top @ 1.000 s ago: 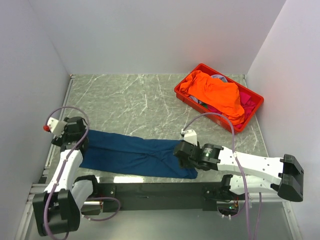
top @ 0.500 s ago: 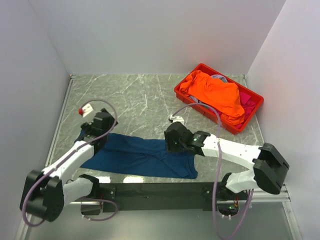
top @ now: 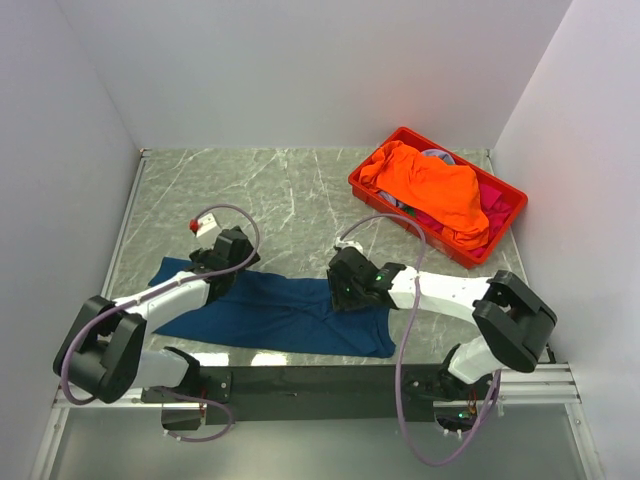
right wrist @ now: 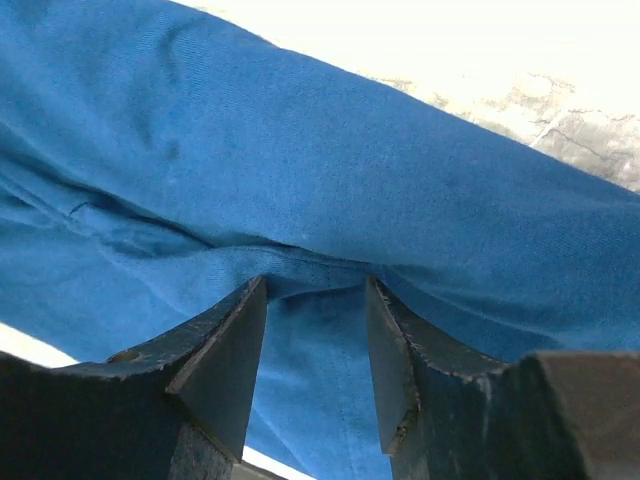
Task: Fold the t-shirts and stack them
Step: Fold the tshirt
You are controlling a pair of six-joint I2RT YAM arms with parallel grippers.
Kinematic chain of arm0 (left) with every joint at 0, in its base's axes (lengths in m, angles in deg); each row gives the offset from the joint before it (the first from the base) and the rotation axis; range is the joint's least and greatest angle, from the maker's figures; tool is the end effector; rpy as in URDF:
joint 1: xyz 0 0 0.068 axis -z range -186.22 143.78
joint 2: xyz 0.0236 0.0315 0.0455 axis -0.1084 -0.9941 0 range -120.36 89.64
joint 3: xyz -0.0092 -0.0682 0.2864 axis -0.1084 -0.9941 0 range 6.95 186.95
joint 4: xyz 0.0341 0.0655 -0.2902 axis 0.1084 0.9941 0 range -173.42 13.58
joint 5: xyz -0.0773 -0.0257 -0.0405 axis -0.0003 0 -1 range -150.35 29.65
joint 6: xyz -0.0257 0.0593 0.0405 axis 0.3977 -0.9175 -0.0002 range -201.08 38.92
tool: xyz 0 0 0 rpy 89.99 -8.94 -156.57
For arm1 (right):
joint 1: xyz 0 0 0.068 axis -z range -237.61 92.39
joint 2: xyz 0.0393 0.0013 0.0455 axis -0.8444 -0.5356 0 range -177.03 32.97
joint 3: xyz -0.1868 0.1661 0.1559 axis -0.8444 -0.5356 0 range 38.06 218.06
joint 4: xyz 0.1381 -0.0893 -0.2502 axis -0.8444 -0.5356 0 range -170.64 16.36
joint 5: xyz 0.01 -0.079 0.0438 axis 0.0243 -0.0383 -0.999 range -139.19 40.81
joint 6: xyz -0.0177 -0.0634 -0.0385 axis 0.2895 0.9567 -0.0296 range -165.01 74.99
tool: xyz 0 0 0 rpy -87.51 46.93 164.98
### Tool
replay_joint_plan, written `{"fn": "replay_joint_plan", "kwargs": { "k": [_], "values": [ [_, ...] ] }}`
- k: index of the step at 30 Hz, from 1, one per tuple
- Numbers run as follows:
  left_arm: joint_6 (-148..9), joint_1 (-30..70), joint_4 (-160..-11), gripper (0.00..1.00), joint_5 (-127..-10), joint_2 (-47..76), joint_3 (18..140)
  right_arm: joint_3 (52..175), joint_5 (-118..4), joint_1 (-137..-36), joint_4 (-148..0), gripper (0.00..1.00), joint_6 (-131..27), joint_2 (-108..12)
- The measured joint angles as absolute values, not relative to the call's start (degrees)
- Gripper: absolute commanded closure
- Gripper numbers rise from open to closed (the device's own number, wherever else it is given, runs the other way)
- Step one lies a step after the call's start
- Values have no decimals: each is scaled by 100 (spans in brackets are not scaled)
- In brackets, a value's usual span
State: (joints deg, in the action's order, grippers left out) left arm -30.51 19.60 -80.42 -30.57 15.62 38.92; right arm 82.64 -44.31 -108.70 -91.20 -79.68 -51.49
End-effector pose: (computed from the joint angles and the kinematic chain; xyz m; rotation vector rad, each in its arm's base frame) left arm 0.2706 -0.0954 0.1502 -0.7144 2.1171 -0.1040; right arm 0.2078 0.2487 0.1451 -0.3437 2.6121 0.4408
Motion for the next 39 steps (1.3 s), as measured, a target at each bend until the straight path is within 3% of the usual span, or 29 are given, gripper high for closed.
{"fn": "replay_joint_plan", "kwargs": {
  "k": [14, 18, 19, 22, 29, 39],
  "values": [
    [-2979, 2061, -8134, 2, -3054, 1245, 3899, 8129, -4387, -10602, -8956, 47, -7982, -5250],
    [-2929, 2061, -8145, 2, -3050, 1208, 3899, 8063, -4437, -10582, -8856, 65, -7973, -5278],
    [-2926, 2061, -8151, 2, -3050, 1208, 3899, 8061, -4444, -10584, -8827, 75, -7971, -5278],
    [-2926, 2061, -8147, 2, -3043, 1212, 3899, 8059, -4440, -10584, -8807, 86, -7979, -5276],
    [-2924, 2061, -8142, 1, -2971, 1230, 3899, 8059, -4278, -10713, -9059, 98, -8006, -4878],
    [-2907, 2061, -8077, 1, -2923, 1237, 3899, 8282, -3974, -11839, -9553, 100, -8312, -4725]
  ]
}}
